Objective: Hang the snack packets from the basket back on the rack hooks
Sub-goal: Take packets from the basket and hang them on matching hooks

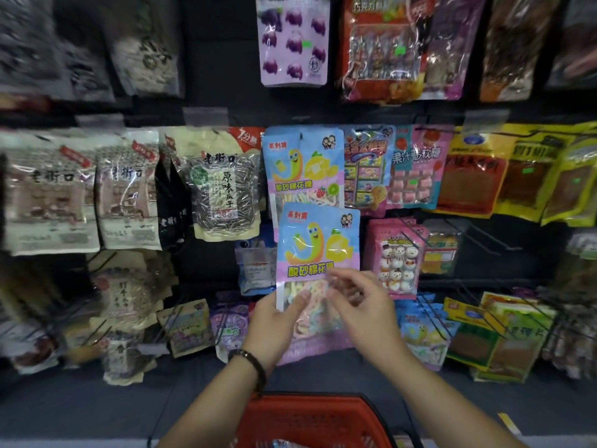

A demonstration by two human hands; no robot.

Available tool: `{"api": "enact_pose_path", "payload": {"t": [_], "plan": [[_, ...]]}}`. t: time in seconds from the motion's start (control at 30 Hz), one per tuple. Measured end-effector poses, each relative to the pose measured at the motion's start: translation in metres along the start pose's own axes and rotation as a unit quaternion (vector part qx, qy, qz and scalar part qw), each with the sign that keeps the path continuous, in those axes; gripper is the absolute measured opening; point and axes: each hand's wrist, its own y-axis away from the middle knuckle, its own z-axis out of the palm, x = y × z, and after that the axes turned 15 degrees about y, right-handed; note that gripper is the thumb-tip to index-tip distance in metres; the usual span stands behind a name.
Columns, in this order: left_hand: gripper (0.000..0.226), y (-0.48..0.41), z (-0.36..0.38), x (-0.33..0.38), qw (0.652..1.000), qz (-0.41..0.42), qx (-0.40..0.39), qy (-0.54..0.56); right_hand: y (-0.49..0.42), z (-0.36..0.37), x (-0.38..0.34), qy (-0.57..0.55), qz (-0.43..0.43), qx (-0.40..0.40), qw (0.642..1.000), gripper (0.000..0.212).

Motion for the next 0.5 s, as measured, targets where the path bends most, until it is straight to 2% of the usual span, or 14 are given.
{"api": "enact_pose_path", "payload": {"t": [0.07,0.1,0.2,0.37,0.43,0.5], "plan": [[0.014,-0.005,-0.004,0.006,1.000,-0.010,-0.017,0.008,-0.007,-0.005,0.004,0.070,0.035,0.049,0.996,0.049],[0.015,-0.007,-0.005,0.009,1.000,-0.014,-0.024,0.013,-0.010,-0.007,0.007,0.078,0.047,0.043,0.995,0.056],[0.018,-0.013,-0.008,0.020,0.998,-0.025,-0.038,0.032,-0.021,-0.012,0.014,0.036,0.034,-0.009,0.999,0.077],[0.024,-0.029,-0.015,0.031,0.996,-0.047,-0.057,0.049,-0.038,-0.021,0.013,-0.041,0.012,-0.097,0.994,0.087],[0.025,-0.038,-0.016,0.035,0.998,-0.021,-0.054,0.018,-0.049,-0.023,0.010,-0.042,0.012,-0.098,0.994,0.088],[0.045,-0.053,-0.017,0.038,0.997,0.054,-0.034,-0.041,-0.061,-0.025,0.003,-0.036,0.006,-0.096,0.995,0.088]]}}
